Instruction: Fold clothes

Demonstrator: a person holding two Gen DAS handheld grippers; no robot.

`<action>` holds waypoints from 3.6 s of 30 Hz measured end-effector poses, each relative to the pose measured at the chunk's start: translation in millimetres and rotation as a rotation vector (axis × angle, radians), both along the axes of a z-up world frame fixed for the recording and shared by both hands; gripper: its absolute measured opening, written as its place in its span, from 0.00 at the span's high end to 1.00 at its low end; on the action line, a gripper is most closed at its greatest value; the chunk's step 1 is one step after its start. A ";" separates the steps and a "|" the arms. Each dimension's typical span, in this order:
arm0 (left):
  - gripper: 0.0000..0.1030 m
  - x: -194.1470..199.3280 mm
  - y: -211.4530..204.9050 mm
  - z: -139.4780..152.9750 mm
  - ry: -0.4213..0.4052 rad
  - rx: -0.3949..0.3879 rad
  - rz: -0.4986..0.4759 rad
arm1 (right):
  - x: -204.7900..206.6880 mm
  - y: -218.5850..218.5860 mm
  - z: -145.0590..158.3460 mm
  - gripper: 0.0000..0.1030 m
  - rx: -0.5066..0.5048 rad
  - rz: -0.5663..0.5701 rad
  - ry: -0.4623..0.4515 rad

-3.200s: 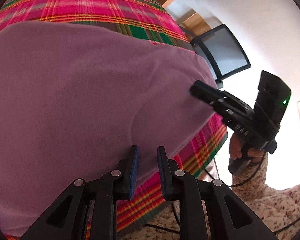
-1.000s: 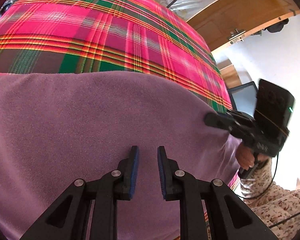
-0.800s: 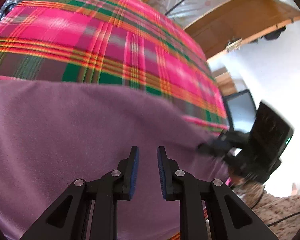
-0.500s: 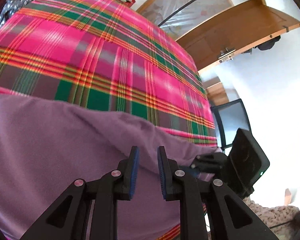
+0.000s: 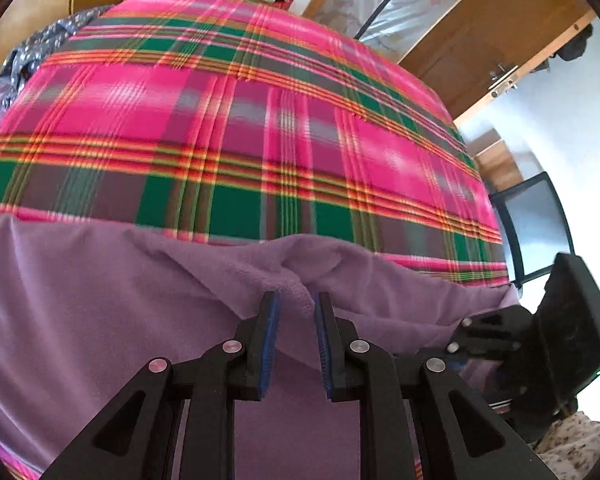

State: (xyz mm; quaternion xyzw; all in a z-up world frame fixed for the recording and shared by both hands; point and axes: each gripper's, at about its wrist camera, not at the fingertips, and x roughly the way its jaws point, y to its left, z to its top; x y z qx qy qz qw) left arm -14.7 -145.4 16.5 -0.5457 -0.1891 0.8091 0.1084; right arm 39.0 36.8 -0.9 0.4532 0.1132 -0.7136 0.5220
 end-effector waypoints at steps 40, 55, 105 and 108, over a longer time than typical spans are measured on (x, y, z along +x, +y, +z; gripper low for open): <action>0.81 9.0 -74.3 -33.0 -0.001 0.313 0.038 | -87.6 -85.2 -41.6 0.58 -0.135 -0.089 -0.605; 0.81 7.6 -85.1 -42.3 0.008 0.373 0.014 | -89.2 -90.0 -52.5 0.58 -0.127 -0.088 -0.722; 0.81 17.8 -100.7 -49.0 0.011 0.411 0.035 | -154.4 -75.4 -43.6 0.92 -0.049 -0.198 -0.588; 0.81 19.0 -99.6 -48.7 0.011 0.398 0.037 | -154.2 -62.0 -34.5 0.78 -0.005 -0.234 -0.514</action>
